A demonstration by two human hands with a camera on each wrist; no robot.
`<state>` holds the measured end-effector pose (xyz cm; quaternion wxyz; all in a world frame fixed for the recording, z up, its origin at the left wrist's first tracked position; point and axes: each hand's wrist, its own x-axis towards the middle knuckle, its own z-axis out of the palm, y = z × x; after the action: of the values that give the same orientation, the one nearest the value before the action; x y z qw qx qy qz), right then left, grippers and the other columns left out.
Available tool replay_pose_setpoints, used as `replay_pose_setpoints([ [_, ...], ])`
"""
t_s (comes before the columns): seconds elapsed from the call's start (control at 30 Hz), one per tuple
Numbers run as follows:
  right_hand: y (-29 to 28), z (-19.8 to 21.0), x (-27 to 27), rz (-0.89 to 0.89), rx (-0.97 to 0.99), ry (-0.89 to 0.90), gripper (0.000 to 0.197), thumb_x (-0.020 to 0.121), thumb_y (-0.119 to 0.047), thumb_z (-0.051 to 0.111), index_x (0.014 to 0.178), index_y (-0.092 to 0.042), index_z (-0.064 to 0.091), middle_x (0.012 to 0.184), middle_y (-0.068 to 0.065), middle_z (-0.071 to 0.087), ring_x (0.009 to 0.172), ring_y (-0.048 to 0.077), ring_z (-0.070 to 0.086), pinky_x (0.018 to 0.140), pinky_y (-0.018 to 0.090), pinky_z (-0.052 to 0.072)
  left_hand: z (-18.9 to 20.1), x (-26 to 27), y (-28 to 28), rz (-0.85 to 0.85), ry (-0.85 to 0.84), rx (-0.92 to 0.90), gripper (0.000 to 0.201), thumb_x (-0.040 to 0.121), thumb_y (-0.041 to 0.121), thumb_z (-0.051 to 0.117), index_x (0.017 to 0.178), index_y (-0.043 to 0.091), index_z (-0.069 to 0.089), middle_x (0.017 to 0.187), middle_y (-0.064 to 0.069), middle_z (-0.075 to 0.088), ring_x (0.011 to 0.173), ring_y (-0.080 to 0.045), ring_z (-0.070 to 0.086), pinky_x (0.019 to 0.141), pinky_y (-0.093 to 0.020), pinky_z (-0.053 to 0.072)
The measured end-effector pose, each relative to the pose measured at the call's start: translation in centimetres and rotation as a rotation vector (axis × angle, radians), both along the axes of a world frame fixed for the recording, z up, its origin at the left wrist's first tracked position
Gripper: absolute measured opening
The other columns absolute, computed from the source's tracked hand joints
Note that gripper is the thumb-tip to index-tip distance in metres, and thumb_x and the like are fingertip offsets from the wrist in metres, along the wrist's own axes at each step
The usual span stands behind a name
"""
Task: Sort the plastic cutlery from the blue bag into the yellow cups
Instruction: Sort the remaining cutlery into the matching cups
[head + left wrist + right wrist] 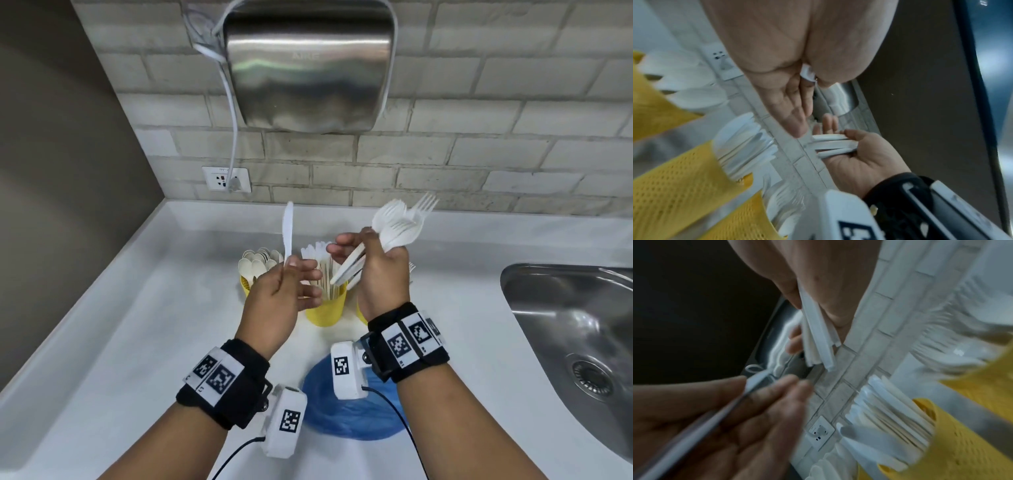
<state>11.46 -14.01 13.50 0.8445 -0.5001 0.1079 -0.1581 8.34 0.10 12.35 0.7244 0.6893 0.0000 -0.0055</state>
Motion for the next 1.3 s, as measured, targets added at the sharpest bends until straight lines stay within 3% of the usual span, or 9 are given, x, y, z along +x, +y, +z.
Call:
replay_pose_setpoints([
  [0.1, 1.2, 1.0, -0.7, 0.004, -0.194, -0.169, 0.019, 0.097, -0.011, 0.052, 0.08, -0.009, 0.061, 0.066, 0.006, 0.059, 0.053, 0.023, 0.056, 0.058, 0.033, 0.047, -0.3, 0.1, -0.2, 0.0, 0.183, -0.114, 0.042, 0.111, 0.032, 0.04, 0.115, 0.001, 0.067, 0.109, -0.023, 0.074, 0.091, -0.031, 0.074, 0.088, -0.04, 0.061],
  [0.3, 3.5, -0.4, -2.2, 0.07, -0.406, -0.231, 0.006, 0.089, -0.029, 0.072, 0.093, -0.033, 0.072, 0.082, -0.006, 0.072, 0.075, 0.015, 0.068, 0.077, 0.039, 0.058, 1.0, 0.3, -0.2, -0.099, 0.419, -0.497, 0.036, 0.112, 0.022, 0.036, 0.113, 0.005, 0.068, 0.1, -0.011, 0.076, 0.08, -0.019, 0.076, 0.071, -0.034, 0.065],
  [0.5, 4.1, -1.5, -2.1, 0.055, -0.392, -0.087, 0.06, 0.074, -0.063, 0.075, 0.075, -0.004, 0.065, 0.068, 0.01, 0.07, 0.066, 0.027, 0.071, 0.069, 0.046, 0.061, 1.6, 0.4, 0.1, -0.095, 0.437, -0.515, 0.04, 0.112, 0.024, 0.036, 0.126, -0.001, 0.064, 0.111, -0.015, 0.061, 0.097, -0.024, 0.065, 0.082, -0.036, 0.062],
  [0.63, 3.9, -1.1, -1.7, 0.044, -0.462, -0.042, 0.051, 0.081, -0.062, 0.062, 0.056, -0.018, 0.055, 0.051, -0.001, 0.058, 0.05, 0.017, 0.058, 0.057, 0.033, 0.049, 1.1, 0.0, -0.1, -0.157, 0.392, -0.418, 0.037, 0.112, 0.027, 0.039, 0.122, 0.001, 0.062, 0.115, -0.019, 0.059, 0.107, -0.031, 0.058, 0.096, -0.044, 0.056],
  [0.73, 2.7, -0.3, -1.1, 0.008, -0.249, -0.008, 0.054, 0.099, -0.041, 0.06, 0.05, -0.021, 0.049, 0.047, 0.005, 0.047, 0.04, 0.021, 0.045, 0.046, 0.03, 0.04, 0.8, -0.3, 0.2, -0.218, 0.342, -0.339, 0.042, 0.111, 0.04, 0.039, 0.122, 0.012, 0.068, 0.112, -0.011, 0.071, 0.104, -0.031, 0.069, 0.099, -0.048, 0.057],
  [0.83, 0.8, 0.5, -0.5, -0.031, 0.001, 0.02, 0.049, 0.102, -0.027, 0.06, 0.057, -0.022, 0.044, 0.047, -0.002, 0.033, 0.035, 0.013, 0.029, 0.04, 0.019, 0.026, 0.4, -0.4, 1.0, -0.206, 0.196, -0.172, 0.038, 0.106, 0.047, 0.043, 0.126, 0.031, 0.072, 0.114, -0.007, 0.068, 0.095, -0.023, 0.069, 0.091, -0.042, 0.059],
  [0.9, -0.5, 0.8, -0.4, 0.005, -0.057, 0.051, 0.039, 0.1, -0.03, 0.063, 0.067, -0.018, 0.047, 0.048, -0.005, 0.03, 0.036, 0.011, 0.026, 0.042, 0.02, 0.024, 0.2, -0.5, 1.2, -0.244, 0.118, -0.064, 0.038, 0.106, 0.047, 0.043, 0.121, 0.032, 0.074, 0.103, -0.006, 0.059, 0.083, -0.018, 0.059, 0.082, -0.037, 0.057],
  [1.13, -1.5, 1.2, -0.8, 0.12, -0.332, -0.057, 0.01, 0.094, -0.017, 0.072, 0.086, -0.013, 0.069, 0.046, -0.017, 0.051, 0.039, 0.0, 0.045, 0.045, 0.016, 0.036, 0.4, -0.4, 0.7, -0.381, -0.121, 0.37, 0.037, 0.106, 0.046, 0.039, 0.116, 0.038, 0.074, 0.071, 0.02, 0.051, 0.07, -0.002, 0.052, 0.08, -0.03, 0.051],
  [1.3, -1.7, 1.2, -1.1, 0.102, -0.479, -0.176, 0.014, 0.092, -0.008, 0.073, 0.081, -0.015, 0.069, 0.056, -0.015, 0.062, 0.049, -0.001, 0.057, 0.055, 0.012, 0.044, 0.3, 0.8, 1.0, -0.243, -0.311, 0.442, 0.011, 0.102, 0.032, 0.061, 0.102, 0.035, 0.072, 0.086, -0.004, 0.061, 0.076, -0.016, 0.057, 0.073, -0.031, 0.047],
])
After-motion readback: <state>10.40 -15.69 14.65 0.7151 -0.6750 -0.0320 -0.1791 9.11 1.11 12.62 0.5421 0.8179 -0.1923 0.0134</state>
